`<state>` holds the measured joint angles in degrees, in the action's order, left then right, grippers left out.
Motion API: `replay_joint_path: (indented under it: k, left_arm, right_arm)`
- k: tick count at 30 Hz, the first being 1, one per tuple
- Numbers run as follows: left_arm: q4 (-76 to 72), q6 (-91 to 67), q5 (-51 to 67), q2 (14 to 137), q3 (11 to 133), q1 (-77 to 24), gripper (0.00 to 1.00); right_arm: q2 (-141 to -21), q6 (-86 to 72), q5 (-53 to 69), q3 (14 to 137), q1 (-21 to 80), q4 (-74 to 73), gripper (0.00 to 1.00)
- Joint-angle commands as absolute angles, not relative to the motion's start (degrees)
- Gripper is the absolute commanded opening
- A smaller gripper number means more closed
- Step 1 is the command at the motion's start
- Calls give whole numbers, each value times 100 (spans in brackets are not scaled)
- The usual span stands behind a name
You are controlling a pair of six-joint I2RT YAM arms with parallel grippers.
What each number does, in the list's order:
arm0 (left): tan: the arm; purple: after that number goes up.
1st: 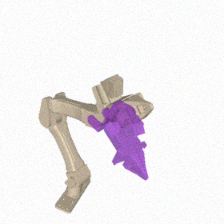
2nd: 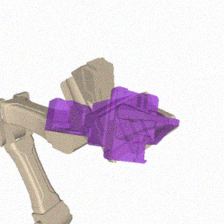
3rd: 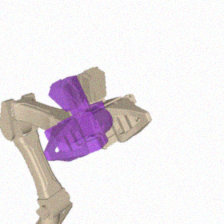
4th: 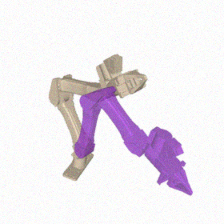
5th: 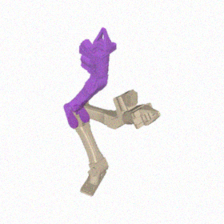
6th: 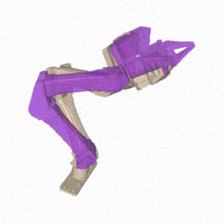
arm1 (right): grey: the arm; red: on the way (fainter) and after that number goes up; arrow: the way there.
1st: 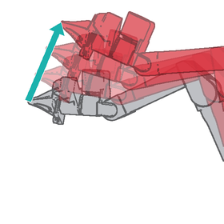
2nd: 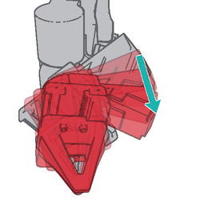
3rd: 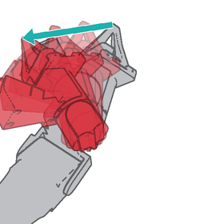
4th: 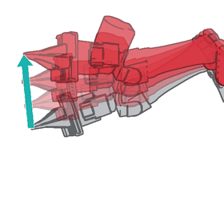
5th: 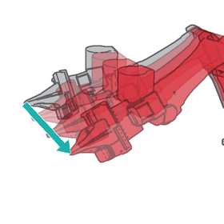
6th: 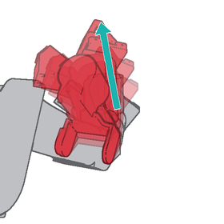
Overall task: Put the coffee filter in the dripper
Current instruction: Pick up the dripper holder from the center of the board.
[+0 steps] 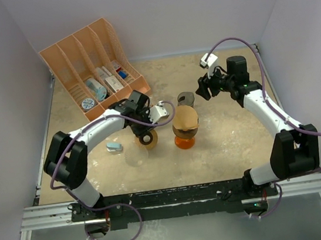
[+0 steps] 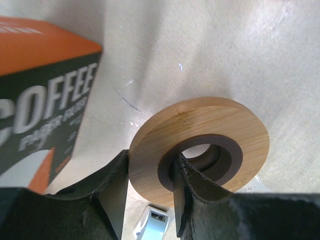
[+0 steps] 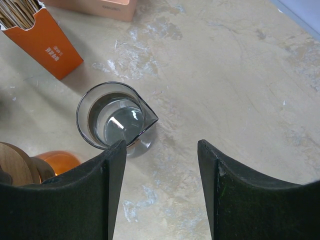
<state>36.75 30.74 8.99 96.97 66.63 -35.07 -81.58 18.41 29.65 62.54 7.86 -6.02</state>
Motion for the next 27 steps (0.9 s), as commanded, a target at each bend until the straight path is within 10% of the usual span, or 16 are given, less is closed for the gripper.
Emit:
replay_joint_path:
  k: [1, 27]
  left_arm:
    - [3692, 3129, 1107, 9239, 7211, -3525, 17]
    - [4336, 122, 1005, 11477, 12501, -3516, 14]
  right_arm:
    - [-7904, 1834, 3079, 6302, 759, -437, 62]
    - [-7102, 1481, 2769, 6162, 62, -297, 64]
